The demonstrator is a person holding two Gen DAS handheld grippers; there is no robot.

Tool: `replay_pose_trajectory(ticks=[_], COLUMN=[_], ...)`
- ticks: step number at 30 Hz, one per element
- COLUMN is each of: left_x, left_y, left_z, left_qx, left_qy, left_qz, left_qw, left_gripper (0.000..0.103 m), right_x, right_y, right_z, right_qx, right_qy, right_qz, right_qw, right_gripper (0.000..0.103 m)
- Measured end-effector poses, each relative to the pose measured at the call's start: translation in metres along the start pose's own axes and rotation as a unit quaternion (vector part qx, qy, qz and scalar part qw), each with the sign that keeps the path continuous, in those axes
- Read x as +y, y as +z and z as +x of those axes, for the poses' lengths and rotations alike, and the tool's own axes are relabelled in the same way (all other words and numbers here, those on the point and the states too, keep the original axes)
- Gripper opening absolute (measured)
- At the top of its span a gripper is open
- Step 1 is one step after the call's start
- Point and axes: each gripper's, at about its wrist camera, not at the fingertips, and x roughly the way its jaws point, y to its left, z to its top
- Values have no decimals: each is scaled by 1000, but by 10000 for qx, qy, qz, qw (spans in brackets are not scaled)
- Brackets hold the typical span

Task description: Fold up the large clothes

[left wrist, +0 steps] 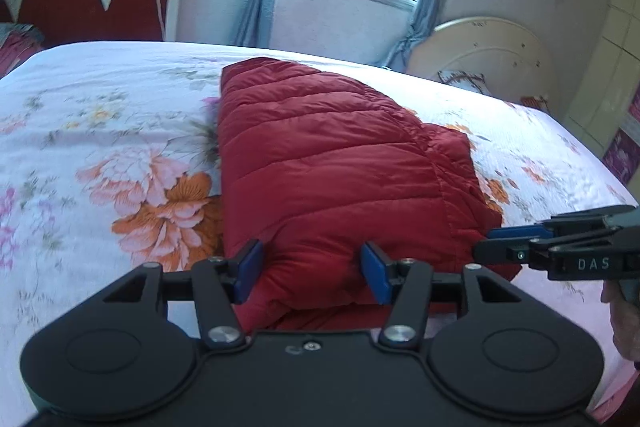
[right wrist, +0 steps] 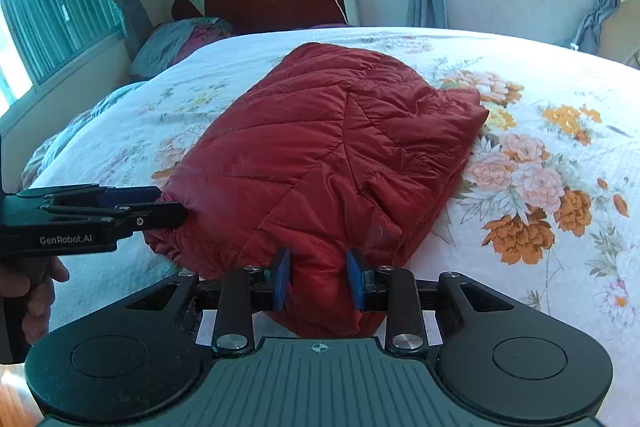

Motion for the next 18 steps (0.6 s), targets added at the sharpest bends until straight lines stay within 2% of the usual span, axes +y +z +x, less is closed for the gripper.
replay_pose_trajectory(ticks=[5,12,15,18], left_x=[-3,-6,-12,-24], left_y=[-3,2,3,2], left_z=[6,5,-10,-30], left_qx=[50,153,81,-42], left_qy=[200,374,424,439], left_qz=[11,-1,-33,41], left_qw=[9998,9992,9991,9990], left_gripper=[55,54,52,52], right_x=[-9,-10,-13,-8], right_y=[-5,-1,1,-1], right_z=[17,16,-9,-38], right_qx=[238,364,75,-151], right_qy=[-99,-125,-59,-73], right_qz=[63,46,267,161], right_qw=[9996,9992,9996,9997], right_gripper=[30,30,30,30])
